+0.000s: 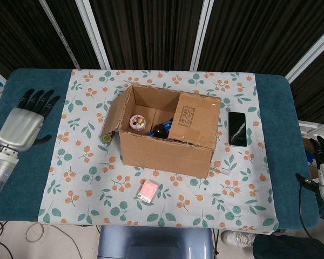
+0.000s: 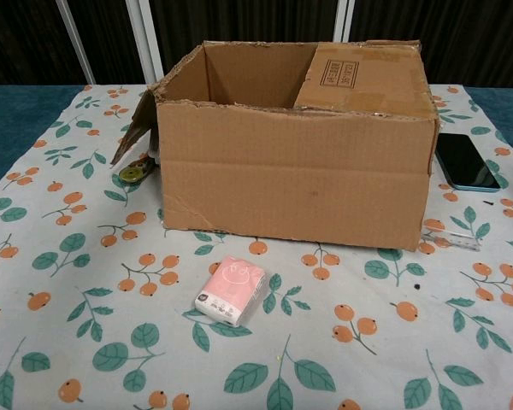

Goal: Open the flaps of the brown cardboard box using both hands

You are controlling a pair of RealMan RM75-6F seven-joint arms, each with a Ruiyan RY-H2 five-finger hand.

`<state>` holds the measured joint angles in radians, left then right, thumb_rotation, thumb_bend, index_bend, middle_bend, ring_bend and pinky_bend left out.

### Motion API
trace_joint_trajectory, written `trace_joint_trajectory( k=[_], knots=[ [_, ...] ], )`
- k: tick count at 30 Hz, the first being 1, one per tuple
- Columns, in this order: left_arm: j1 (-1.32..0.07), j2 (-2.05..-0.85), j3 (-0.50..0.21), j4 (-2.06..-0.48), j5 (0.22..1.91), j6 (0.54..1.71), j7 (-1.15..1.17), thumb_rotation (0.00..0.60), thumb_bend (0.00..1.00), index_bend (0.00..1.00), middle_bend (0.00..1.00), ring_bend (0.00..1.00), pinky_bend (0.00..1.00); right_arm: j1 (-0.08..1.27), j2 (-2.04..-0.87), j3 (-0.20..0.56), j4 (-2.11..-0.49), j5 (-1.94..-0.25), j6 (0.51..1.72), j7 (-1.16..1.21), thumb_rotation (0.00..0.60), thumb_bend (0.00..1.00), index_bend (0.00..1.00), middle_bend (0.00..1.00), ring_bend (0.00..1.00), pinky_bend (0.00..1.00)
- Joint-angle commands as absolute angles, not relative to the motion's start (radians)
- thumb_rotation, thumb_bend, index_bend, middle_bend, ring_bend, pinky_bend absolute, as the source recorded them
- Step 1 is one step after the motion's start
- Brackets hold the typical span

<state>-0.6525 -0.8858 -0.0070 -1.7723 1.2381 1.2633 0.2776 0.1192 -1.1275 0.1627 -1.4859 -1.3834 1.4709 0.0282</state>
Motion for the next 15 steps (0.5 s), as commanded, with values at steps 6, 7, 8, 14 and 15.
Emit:
trace_joint_trajectory(
  k=[6,7,8,14,15],
  knots=[
    [-0.312,-1.125,0.043,-1.682,1.240,1.595,0.125,0.600,0.13,0.00,0.00,0.00,0.03,0.139,-1.102,0.162,-1.542,-1.396,1.459,-0.072,0.600,0.28,0.00,0.00,0.00,0.21],
    [-0.296,-1.142,0.042,-1.665,1.240,1.599,0.104,0.600,0.13,0.00,0.00,0.00,0.03,0.144,-1.098,0.163,-1.558,-1.400,1.456,-0.085,0.600,0.28,0.00,0.00,0.00,0.21],
    [-0.284,-1.156,0.042,-1.648,1.241,1.601,0.089,0.600,0.13,0.00,0.00,0.00,0.02,0.149,-1.093,0.164,-1.574,-1.402,1.452,-0.099,0.600,0.28,0.00,0.00,0.00,0.21],
    [-0.246,-1.188,0.019,-1.592,1.282,1.603,0.009,0.600,0.13,0.00,0.00,0.00,0.00,0.231,-1.037,0.202,-1.687,-1.445,1.403,-0.222,0.600,0.28,0.00,0.00,0.00,0.21],
    [-0.243,-1.188,0.015,-1.588,1.289,1.604,0.004,0.600,0.13,0.00,0.00,0.00,0.00,0.248,-1.026,0.211,-1.705,-1.446,1.389,-0.242,0.600,0.28,0.00,0.00,0.00,0.21]
  ],
)
